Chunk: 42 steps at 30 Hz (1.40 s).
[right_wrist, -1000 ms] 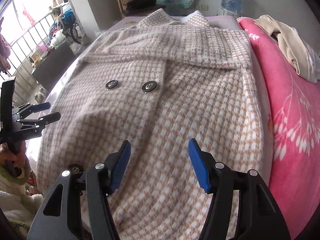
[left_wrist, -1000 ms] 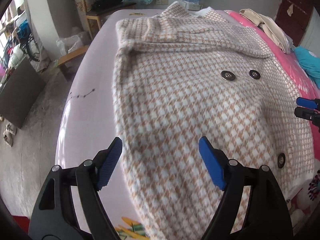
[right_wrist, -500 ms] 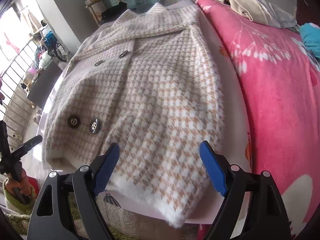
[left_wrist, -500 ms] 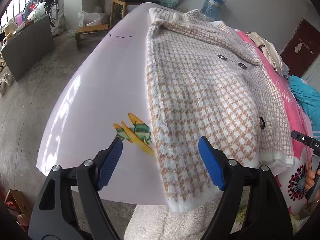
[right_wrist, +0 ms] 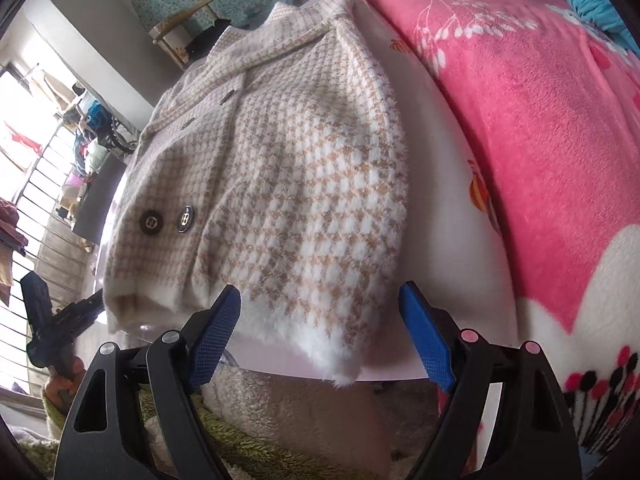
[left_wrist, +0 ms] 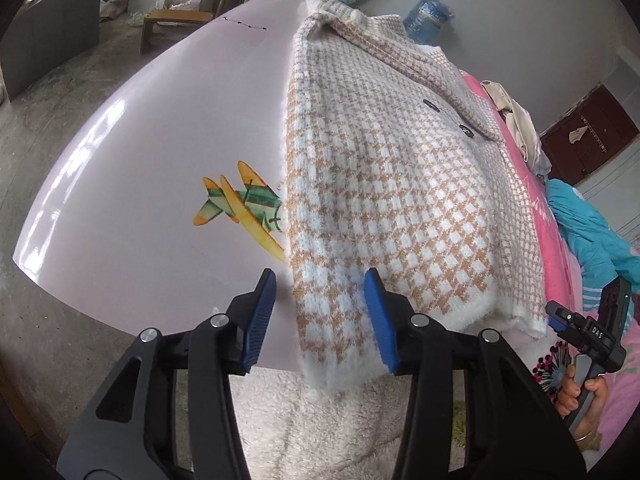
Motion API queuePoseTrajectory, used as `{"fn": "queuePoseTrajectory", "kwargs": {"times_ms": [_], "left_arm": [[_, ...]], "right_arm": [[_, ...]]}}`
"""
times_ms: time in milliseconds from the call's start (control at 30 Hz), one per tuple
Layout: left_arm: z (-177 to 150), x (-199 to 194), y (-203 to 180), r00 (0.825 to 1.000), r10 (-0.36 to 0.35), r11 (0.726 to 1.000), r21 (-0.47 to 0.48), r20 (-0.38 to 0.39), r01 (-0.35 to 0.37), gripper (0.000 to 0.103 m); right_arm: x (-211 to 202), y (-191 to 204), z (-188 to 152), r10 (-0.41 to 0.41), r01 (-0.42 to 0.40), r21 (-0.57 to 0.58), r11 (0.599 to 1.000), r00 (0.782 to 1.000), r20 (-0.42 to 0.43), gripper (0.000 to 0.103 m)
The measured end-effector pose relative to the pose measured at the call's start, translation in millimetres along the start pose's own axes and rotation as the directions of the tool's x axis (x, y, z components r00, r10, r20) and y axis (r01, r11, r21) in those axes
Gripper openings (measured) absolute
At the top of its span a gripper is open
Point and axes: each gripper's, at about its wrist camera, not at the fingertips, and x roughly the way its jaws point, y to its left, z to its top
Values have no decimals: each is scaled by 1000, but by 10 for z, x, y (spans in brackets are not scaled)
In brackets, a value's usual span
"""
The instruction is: Fold large clothes
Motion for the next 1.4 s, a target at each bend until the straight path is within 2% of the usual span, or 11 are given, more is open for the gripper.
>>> {"fn": "queuePoseTrajectory", "kwargs": {"times_ms": [100,233,400,633,733,833,933,1000,1133,1267,1400], "left_arm": [[-4,38,-21,999,-37,999,-21,1,37,32],[14,70,-49,998,-62,997,-42,13,63,12],[57,-269,-275,996,-18,997,76,91,11,6],[148,-959,-539,985,30,978,200,173,-65,6],[50,-643,-388,991,116,973,194,67,-127,6],[-91,-243,-211,980,187,964,203,-63,-171,9],[-98,-355,-209,978,203,953,239,-50,-186,16],[-95,-562,-286,976,216,932,293,26,-214,21],[-138,-765,-563,981,157,892,410,110,-189,23],[-242,-510,-985,997,38,850,523,62,-64,30],[-449,-126,-1335,995,81,753,650,57,-99,30]], "right_arm": [[27,18,-19,-40,40,-6,999,999,9,65],[49,-49,-9,-53,53,8,999,998,24,22],[-145,21,68,-30,34,-46,998,996,82,9],[-1006,196,249,5,30,-144,989,972,237,9],[-780,-29,191,-3,16,-98,995,991,137,8],[-258,-179,42,-126,122,-106,987,992,-31,10],[-343,-20,6,-190,190,-193,963,982,18,25],[-573,152,7,-211,232,-259,937,971,108,51],[-752,514,-15,-194,269,-415,869,957,214,53],[-386,944,-122,-75,145,-574,806,987,144,57],[54,1297,-303,-67,82,-689,720,997,49,58]]}}
